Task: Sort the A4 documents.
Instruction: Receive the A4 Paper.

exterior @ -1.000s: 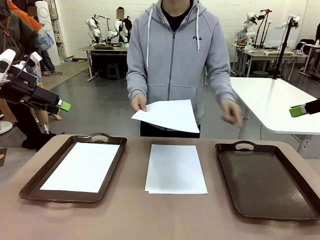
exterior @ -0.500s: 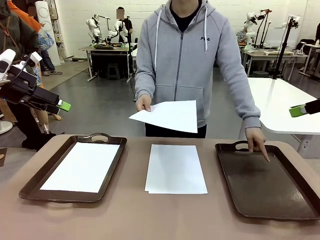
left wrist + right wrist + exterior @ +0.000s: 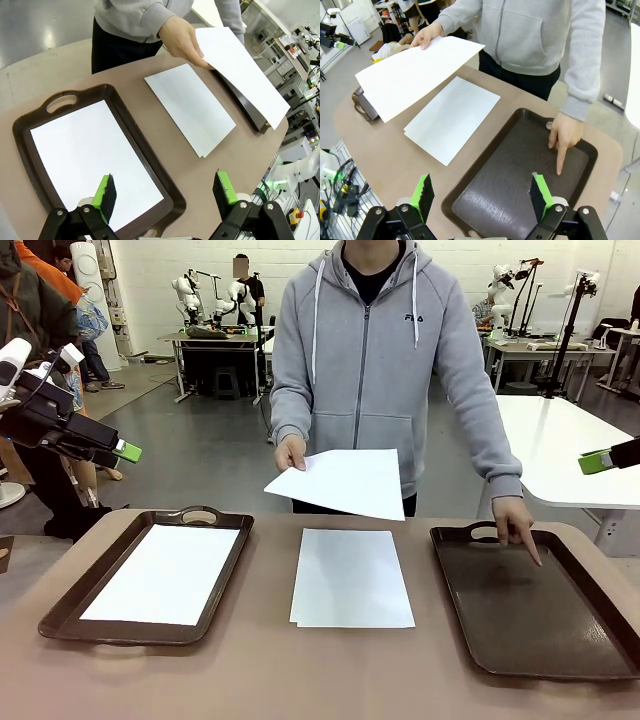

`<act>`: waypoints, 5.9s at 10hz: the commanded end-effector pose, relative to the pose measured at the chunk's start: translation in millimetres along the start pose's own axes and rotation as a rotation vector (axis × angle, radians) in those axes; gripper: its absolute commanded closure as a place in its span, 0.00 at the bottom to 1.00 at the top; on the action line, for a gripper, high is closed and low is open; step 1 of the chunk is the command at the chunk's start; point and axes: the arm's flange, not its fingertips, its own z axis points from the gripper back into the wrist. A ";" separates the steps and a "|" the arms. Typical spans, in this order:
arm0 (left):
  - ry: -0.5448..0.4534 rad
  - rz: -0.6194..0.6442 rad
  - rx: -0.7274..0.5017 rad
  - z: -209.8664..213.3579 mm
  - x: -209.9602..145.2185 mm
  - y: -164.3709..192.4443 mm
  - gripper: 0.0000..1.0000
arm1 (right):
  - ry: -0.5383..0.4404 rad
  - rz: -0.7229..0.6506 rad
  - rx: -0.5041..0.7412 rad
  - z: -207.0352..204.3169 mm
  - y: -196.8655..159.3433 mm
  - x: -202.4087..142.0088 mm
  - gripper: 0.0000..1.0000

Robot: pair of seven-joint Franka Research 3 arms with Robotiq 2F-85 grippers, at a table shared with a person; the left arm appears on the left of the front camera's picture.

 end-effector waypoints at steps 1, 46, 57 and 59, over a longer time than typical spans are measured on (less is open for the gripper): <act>-0.006 0.005 -0.001 -1.8 -0.2 -0.3 0.00 | 0.000 0.003 0.009 -1.5 1.4 0.6 0.00; -0.006 0.005 -0.001 -1.8 -0.2 -0.3 0.00 | 0.156 -0.875 0.923 -342.7 36.7 46.6 0.58; -0.006 0.005 -0.001 -1.8 -0.2 -0.3 0.00 | 0.205 -0.772 0.959 -339.2 41.7 44.8 1.00; -0.006 0.005 -0.001 -1.8 -0.2 -0.3 0.00 | 0.178 -0.876 0.920 -338.9 37.6 40.0 1.00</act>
